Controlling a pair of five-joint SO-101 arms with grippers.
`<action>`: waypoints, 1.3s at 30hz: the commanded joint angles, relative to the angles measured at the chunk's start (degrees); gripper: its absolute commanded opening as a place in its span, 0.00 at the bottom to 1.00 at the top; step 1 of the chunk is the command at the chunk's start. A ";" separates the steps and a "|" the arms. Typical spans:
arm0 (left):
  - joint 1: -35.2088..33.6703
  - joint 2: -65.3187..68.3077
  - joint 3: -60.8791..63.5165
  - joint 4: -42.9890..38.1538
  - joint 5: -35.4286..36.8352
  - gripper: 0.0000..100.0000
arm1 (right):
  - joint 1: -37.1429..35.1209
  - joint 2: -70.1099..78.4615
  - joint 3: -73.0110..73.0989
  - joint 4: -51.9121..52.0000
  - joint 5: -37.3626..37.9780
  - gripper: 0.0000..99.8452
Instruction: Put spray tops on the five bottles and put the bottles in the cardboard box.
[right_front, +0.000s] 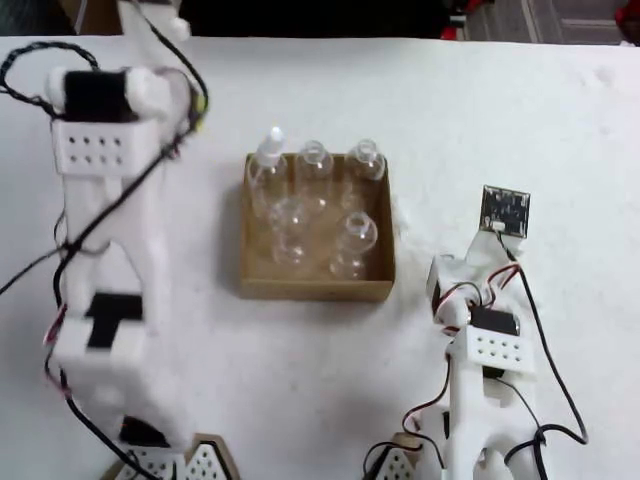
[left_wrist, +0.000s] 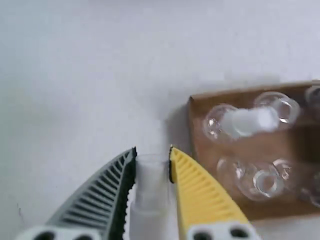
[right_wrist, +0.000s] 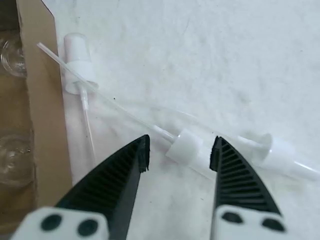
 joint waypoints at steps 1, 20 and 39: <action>5.32 -15.87 11.08 -2.02 0.79 0.02 | -0.22 -0.75 -0.44 -0.92 0.70 0.18; 8.22 -60.35 45.36 -14.68 1.23 0.02 | -0.22 -0.75 -0.44 -0.92 0.70 0.18; 10.33 -92.53 91.69 -46.24 21.10 0.02 | -0.31 -0.75 0.09 -1.27 0.70 0.18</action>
